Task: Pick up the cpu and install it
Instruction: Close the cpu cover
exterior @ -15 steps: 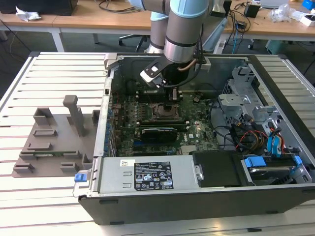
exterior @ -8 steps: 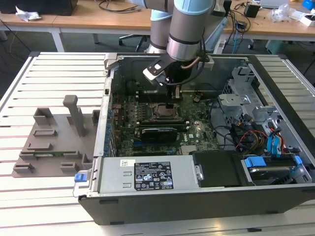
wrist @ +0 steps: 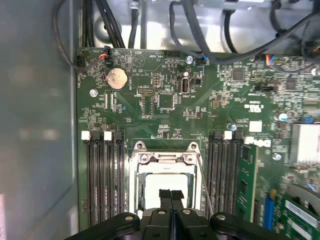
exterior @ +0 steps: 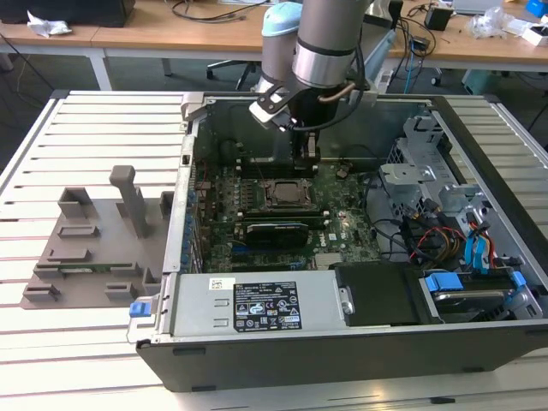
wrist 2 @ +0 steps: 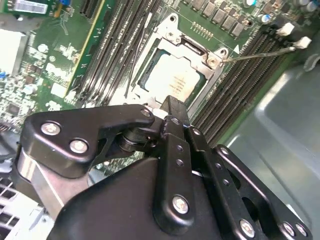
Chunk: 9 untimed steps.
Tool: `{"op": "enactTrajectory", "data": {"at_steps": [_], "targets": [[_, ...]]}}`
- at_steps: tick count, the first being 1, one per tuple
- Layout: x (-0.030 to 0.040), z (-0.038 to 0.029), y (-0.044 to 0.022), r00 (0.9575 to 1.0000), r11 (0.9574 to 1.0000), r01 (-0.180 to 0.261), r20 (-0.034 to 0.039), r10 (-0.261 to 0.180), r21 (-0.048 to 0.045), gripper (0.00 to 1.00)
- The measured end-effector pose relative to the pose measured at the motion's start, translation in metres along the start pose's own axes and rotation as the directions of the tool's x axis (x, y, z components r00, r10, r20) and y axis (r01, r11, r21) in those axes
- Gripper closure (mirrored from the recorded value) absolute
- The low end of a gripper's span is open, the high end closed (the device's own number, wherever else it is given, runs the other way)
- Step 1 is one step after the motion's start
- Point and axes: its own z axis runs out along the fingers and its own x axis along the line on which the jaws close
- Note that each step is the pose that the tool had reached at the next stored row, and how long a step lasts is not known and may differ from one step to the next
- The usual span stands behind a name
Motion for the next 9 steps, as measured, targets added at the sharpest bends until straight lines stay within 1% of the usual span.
{"op": "enactTrajectory", "data": {"at_steps": [1, 4, 5, 6, 9], "targets": [[-0.0004, -0.0064, -0.0005, 1.0, 1.0, 0.0, -0.0001, 0.0, -0.0001, 0.89], [-0.001, -0.0159, -0.0012, 1.0, 1.0, 0.0, -0.0001, 0.0, -0.0001, 0.89], [-0.0011, -0.018, -0.0013, 1.0, 1.0, 0.0, -0.0001, 0.0, -0.0001, 0.89], [-0.0014, -0.0223, -0.0016, 1.0, 1.0, 0.0, -0.0001, 0.0, -0.0001, 0.89], [-0.0017, -0.0269, -0.002, 1.0, 1.0, 0.0, 0.0, 0.0, -0.0001, 0.89]]}}
